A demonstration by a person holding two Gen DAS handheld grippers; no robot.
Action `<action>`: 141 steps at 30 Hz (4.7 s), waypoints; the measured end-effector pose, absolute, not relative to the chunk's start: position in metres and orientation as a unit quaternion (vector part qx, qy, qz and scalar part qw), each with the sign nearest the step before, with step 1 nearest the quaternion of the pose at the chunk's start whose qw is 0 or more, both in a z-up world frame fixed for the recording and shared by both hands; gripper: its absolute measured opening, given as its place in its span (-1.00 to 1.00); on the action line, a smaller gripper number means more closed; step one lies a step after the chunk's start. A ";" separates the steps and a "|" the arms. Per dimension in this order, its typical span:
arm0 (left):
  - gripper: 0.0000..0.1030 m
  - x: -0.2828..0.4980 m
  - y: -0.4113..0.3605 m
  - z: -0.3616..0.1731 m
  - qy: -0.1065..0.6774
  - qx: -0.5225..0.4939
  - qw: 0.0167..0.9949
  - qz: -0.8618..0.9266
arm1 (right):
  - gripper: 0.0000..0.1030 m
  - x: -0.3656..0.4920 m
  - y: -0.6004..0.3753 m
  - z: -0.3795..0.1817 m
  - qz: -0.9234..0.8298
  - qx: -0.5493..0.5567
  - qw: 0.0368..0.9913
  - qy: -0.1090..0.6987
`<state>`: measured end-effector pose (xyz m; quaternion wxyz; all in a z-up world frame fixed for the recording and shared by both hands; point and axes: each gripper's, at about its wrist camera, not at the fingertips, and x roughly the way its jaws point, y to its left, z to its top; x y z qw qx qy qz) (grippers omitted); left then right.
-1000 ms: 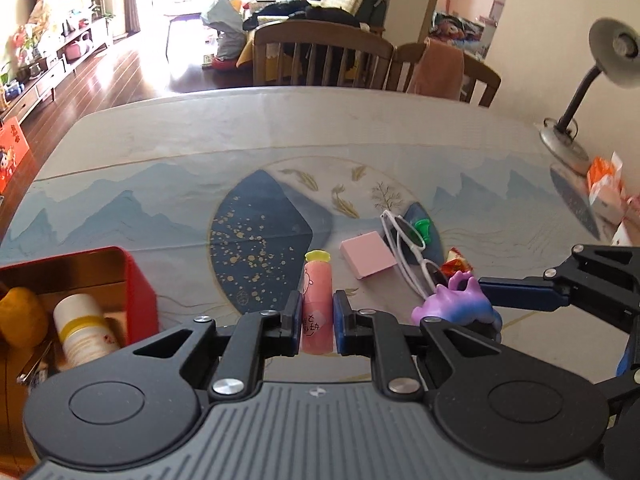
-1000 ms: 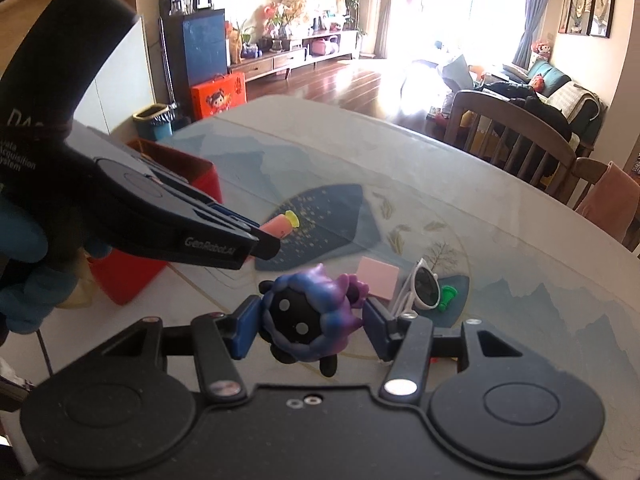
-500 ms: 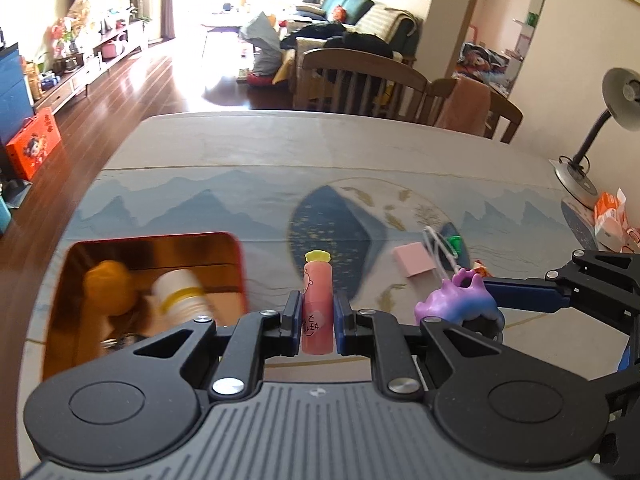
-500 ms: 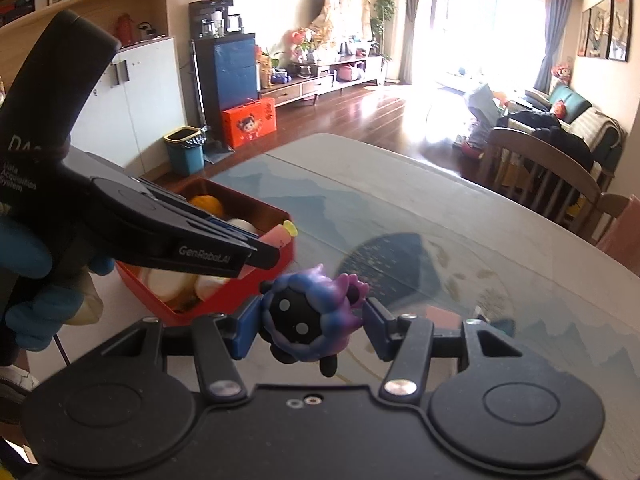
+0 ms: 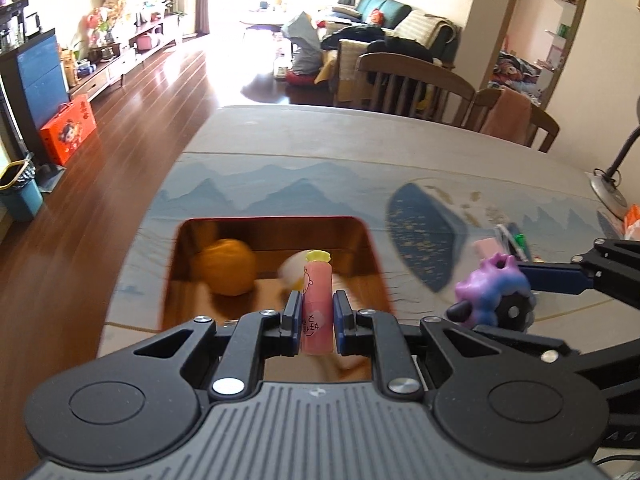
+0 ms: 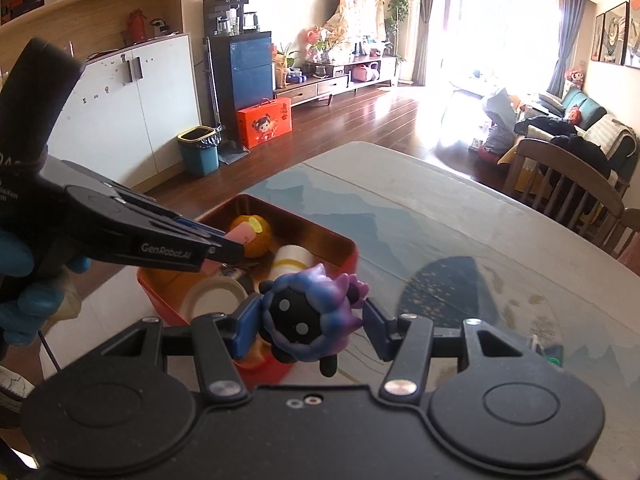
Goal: Organize rigid objects
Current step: 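Carry the lip balm and plush toy with both tools over the tin box, then lower and release the lip balm with the left tool while the right tool releases the plush toy, then withdraw both tools from the tin box toward the pink eraser and snack packet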
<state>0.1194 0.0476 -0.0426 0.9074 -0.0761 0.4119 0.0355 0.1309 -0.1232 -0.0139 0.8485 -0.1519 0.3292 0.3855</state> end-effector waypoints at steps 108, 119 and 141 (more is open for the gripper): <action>0.63 0.133 -0.037 -0.033 0.384 -0.068 0.920 -0.047 | 1.00 0.134 -0.253 -0.017 0.280 -0.056 0.897 0.337; 0.63 0.171 -0.108 -0.045 0.394 -0.055 0.917 -0.028 | 1.00 0.163 -0.326 -0.039 0.247 -0.054 0.900 0.356; 0.63 0.265 -0.180 -0.105 0.450 -0.023 0.892 0.015 | 0.87 0.239 -0.373 -0.081 0.218 -0.091 0.894 0.380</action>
